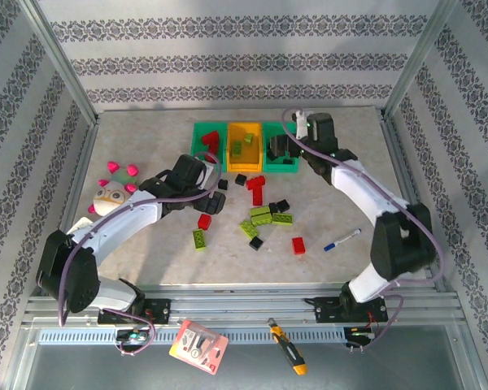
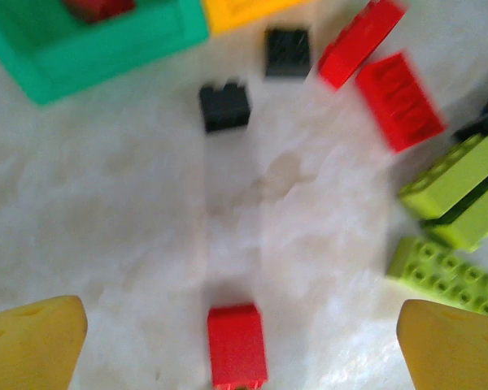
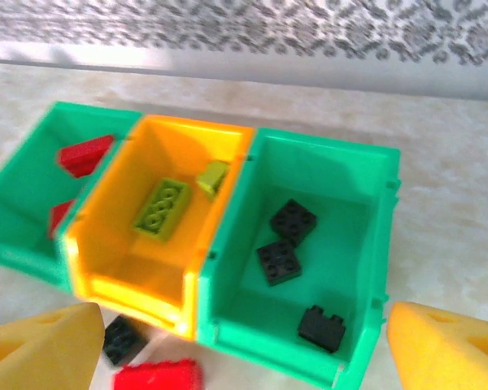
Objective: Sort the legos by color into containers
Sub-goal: Place the lego in the container, then pick up the lego from the center of the table.
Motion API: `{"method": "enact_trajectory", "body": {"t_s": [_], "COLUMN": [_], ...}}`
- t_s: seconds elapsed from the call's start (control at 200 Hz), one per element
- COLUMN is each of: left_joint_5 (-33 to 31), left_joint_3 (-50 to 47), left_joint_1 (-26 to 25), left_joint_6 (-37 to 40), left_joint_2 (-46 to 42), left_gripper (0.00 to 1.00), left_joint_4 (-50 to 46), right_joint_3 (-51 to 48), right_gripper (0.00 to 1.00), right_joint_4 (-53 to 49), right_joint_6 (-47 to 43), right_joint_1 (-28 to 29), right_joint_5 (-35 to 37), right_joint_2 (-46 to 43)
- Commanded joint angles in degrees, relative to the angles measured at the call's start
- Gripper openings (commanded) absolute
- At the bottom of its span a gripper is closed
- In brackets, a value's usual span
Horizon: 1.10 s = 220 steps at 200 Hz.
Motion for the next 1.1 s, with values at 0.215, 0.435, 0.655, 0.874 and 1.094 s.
{"method": "enact_trajectory", "body": {"t_s": [0.215,0.435,0.655,0.874,1.094], "left_joint_5": [1.7,4.1,4.5,3.9,-0.7], "left_joint_3": [3.1,3.8,3.8,4.7,8.3], "left_joint_1": [-0.9,-0.9,-0.9,-1.0,-1.0], "left_joint_6": [-9.9,-9.5,-9.1,-9.3,-8.1], "left_joint_2": [9.6,15.6,20.2,19.8,15.1], "left_gripper": [0.84,0.66,0.48,0.31,0.28], "left_joint_4": [-11.4,-9.5,-6.5,-6.8,-9.3], "right_joint_3": [-14.6,-17.3,-16.9,-16.4,-15.5], "right_gripper": [0.92,0.92,0.92,0.93,0.93], "right_joint_4": [-1.7,-3.0,-4.0,-4.5,-4.5], "right_joint_6": [-6.5,-5.4,-5.7,-5.9,-5.2], "right_joint_1": [6.4,10.7,11.5,11.5,11.8], "right_joint_5": [-18.7,-23.8,-23.1,-23.1,-24.8], "right_joint_2": [-16.1,-18.3,-18.1,-18.5,-19.3]}}
